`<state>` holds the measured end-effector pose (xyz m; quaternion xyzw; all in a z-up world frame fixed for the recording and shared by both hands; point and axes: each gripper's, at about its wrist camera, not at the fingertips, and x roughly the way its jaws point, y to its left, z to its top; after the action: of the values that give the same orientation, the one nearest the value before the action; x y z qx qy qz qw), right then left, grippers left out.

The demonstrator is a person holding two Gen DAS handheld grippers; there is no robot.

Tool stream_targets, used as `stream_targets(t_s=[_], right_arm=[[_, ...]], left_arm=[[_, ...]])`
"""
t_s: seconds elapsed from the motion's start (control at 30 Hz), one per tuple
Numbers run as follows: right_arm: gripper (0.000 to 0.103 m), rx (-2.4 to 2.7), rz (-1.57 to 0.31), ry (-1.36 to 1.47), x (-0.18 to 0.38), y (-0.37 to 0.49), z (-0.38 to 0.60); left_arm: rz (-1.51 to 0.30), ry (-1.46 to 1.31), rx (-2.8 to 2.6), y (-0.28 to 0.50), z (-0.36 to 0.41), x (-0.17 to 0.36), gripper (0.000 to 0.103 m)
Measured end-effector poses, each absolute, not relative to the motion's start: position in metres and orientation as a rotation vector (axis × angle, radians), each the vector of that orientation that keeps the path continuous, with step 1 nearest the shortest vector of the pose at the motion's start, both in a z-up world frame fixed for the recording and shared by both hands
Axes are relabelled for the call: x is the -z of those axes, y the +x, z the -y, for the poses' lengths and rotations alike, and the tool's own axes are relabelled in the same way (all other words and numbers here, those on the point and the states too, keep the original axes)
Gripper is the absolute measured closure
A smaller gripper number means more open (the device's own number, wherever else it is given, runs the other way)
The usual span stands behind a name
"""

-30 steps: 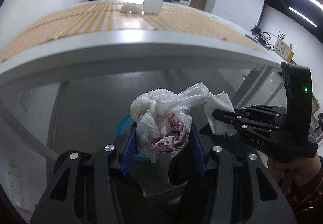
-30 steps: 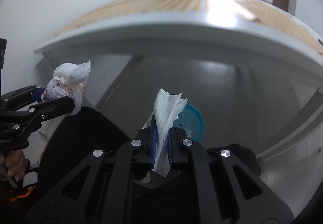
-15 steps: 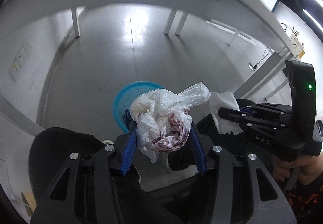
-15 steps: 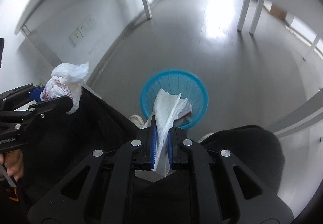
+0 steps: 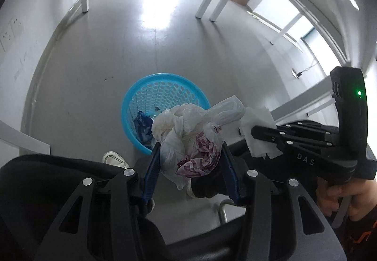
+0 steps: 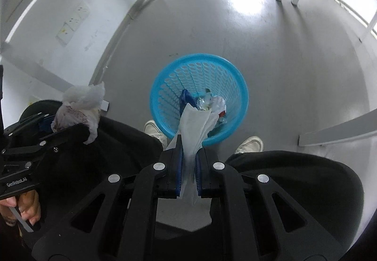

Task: Collect trash
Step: 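Carry the white bag and tissue off the table down over the basket, then open both tools to drop the white bag and tissue into the basket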

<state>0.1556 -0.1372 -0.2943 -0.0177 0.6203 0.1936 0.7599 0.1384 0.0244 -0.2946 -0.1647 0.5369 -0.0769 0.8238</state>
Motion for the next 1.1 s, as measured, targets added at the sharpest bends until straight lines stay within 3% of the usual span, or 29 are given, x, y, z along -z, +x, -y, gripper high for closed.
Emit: stream_targets(t_s=[1.1], right_arm=[[0.092, -0.244, -1.694, 0.170, 0.464, 0.275, 0.142]], left_arm=[[-1.441, -0.605, 0.004, 0.257, -0.054, 0.445, 0.055]])
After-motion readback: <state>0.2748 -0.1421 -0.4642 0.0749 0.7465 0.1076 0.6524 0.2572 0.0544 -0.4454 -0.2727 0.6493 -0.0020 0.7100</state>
